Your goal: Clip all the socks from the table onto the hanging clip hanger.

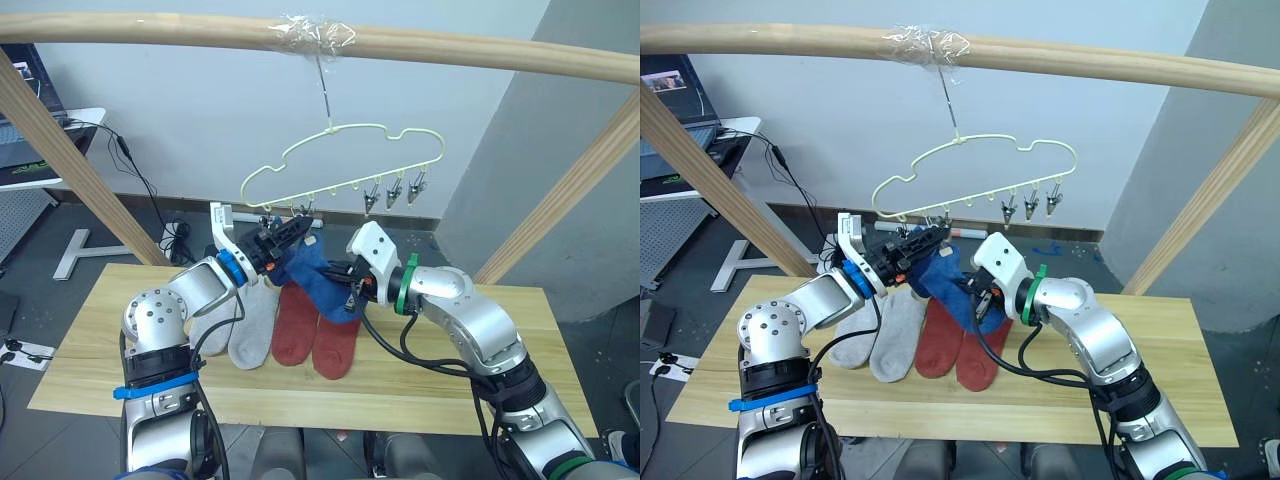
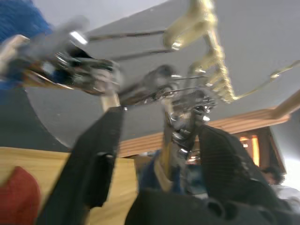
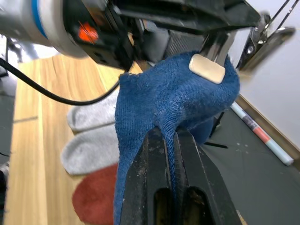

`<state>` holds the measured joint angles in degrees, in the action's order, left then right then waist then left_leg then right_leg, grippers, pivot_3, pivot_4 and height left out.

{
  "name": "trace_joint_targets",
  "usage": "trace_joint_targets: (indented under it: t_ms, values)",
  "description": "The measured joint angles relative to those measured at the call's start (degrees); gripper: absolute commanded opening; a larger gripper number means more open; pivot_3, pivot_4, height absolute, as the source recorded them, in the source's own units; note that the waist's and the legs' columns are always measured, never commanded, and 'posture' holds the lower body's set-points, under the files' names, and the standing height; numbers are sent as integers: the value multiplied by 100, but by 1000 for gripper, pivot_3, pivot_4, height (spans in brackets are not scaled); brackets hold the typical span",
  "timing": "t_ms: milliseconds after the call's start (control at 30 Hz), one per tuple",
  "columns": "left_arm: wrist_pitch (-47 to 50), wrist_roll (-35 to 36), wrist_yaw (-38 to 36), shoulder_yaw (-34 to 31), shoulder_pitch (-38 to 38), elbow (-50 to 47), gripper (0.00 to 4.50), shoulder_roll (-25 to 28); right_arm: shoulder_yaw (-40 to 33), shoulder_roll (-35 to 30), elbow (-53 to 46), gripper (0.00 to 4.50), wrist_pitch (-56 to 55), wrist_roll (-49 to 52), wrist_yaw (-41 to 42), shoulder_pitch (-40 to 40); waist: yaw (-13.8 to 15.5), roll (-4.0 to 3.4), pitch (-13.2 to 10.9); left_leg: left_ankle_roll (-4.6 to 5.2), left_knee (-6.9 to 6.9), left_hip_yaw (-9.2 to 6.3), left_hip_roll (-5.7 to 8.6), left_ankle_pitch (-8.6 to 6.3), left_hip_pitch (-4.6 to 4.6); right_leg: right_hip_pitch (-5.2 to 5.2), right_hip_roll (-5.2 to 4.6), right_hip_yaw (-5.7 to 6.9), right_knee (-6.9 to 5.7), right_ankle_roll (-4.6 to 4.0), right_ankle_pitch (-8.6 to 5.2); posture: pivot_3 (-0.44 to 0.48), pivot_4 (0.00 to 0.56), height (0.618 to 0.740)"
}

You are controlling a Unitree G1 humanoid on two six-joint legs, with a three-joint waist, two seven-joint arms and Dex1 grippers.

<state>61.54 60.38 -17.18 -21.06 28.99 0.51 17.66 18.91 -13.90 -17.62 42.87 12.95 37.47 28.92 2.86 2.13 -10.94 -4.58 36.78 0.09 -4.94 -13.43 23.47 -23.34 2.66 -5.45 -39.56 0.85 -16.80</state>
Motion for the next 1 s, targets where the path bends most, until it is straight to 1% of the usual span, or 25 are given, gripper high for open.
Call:
trace_joint_targets:
  t_ms: [100,267,367,433,567,633,700,800,833,1000]
  values:
    - [-249,-335,-168,210,-53,-46,2803,206,-75,128,-131,1023,247,227,-20,0,5,-1,0,0,-5,-1,0,0,3,-1,-1,2,9,-2,1,198,182,740]
    - [-634,-935,-626,625,-273,-278,2803,656,-78,108,-221,2803,424,355,-94,-4,11,-3,-2,0,-5,0,1,0,32,-25,-5,6,15,-4,2,205,182,740]
    - [-935,-1257,-996,811,-537,-484,2803,992,-81,-126,-259,3805,414,348,-136,-124,17,-4,-3,0,-10,0,1,0,38,-29,-6,8,25,-4,2,205,182,740]
    - [-1099,-1400,-1143,830,-656,-573,2803,1065,-106,-318,-265,4486,415,347,-142,-270,25,-7,-5,0,-11,1,2,0,42,-29,-9,9,31,-4,3,209,183,740]
    - [-1588,-1725,-1371,982,-975,-1067,2803,1144,-219,-566,-468,4486,374,348,-175,-490,36,-10,-8,1,-15,2,7,0,47,-28,-16,10,45,-4,3,209,183,740]
    - [-1985,-2058,-1369,1156,-1158,-1359,2803,1111,-381,-688,-612,4486,368,367,-217,-600,42,-11,-9,1,-15,3,10,-1,48,-28,-20,9,47,-4,3,209,182,740]
    - [-2396,-2378,-1254,1310,-1263,-1562,2803,849,-601,-816,-824,4486,379,425,-252,-661,52,-12,-9,1,-14,3,14,0,49,-26,-25,9,48,-2,3,198,179,740]
    - [-3084,-2916,-1055,1588,-1286,-1596,2803,491,-892,-847,-1158,4486,387,611,-262,-686,58,-12,-9,2,-13,2,16,0,48,-23,-25,10,49,0,4,186,178,740]
    - [-3333,-3123,-934,1681,-1285,-1596,2803,293,-993,-847,-1312,4486,387,676,-268,-685,57,-12,-9,2,-12,2,16,0,47,-21,-25,8,49,1,5,183,177,740]
    - [-3971,-3679,-708,2078,-1289,-1581,2803,-166,-1306,-837,-1616,4486,454,951,-377,-671,42,-12,-9,3,-10,2,18,-1,47,-19,-25,7,49,3,6,163,168,740]
